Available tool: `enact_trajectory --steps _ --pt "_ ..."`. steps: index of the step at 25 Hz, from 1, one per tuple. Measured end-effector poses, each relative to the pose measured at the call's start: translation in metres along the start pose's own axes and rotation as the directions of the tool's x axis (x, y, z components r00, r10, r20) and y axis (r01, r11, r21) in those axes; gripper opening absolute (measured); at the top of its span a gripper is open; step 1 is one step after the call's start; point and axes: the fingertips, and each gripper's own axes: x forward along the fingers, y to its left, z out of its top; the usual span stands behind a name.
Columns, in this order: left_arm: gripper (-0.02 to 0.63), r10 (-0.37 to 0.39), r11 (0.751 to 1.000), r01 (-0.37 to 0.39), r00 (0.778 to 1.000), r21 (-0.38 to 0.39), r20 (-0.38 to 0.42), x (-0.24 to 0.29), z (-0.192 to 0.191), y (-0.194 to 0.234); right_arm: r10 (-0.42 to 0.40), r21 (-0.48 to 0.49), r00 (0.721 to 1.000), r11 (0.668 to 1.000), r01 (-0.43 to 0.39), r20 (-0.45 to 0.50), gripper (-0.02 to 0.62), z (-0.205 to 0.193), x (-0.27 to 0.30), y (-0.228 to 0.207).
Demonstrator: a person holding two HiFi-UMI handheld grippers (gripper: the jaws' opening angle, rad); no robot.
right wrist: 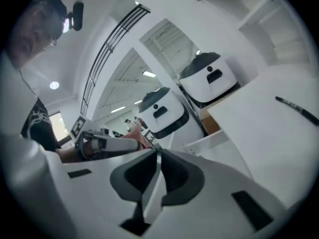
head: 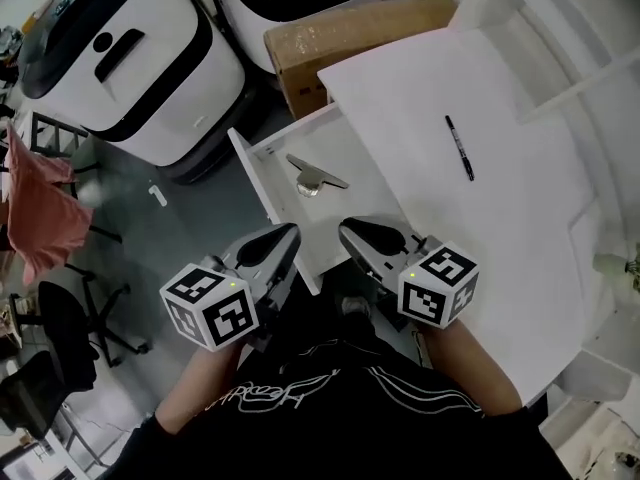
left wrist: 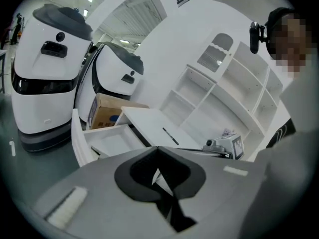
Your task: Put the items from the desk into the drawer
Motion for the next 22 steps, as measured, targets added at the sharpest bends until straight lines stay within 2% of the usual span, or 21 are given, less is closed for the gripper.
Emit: enact_trajectory --steps 3,5,13,18,22 --pt "0.009 -0.043 0.998 0.043 0.999 0.041 0.007 0.007 0.004 -0.035 0.104 -0.016 0.993 0.994 -0.104 0.047 0.011 0.010 -0.035 0.028" --pt "0.009 -0.074 0.995 0.073 0.997 0.069 0.010 0.010 0.005 -0.058 0.105 -0.030 0.991 0.994 -0.103 0.086 0.009 0.016 -0.059 0.035" --pt "0.009 -0.179 0.971 0.175 0.984 0.162 0.009 0.019 0.010 -0.120 -0.017 -0.078 0.977 0.996 0.034 0.214 0.009 0.041 -0.132 0.027" --pt "0.009 -0.234 0.953 0.230 0.972 0.199 -0.002 0.031 0.015 -0.143 -0.106 -0.113 0.965 0.984 0.137 0.241 0.011 0.047 -0.153 0.011" --pt "0.009 -0.251 0.947 0.250 0.968 0.203 -0.021 0.039 0.017 -0.143 -0.172 -0.139 0.957 0.968 0.208 0.232 0.011 0.047 -0.158 -0.009"
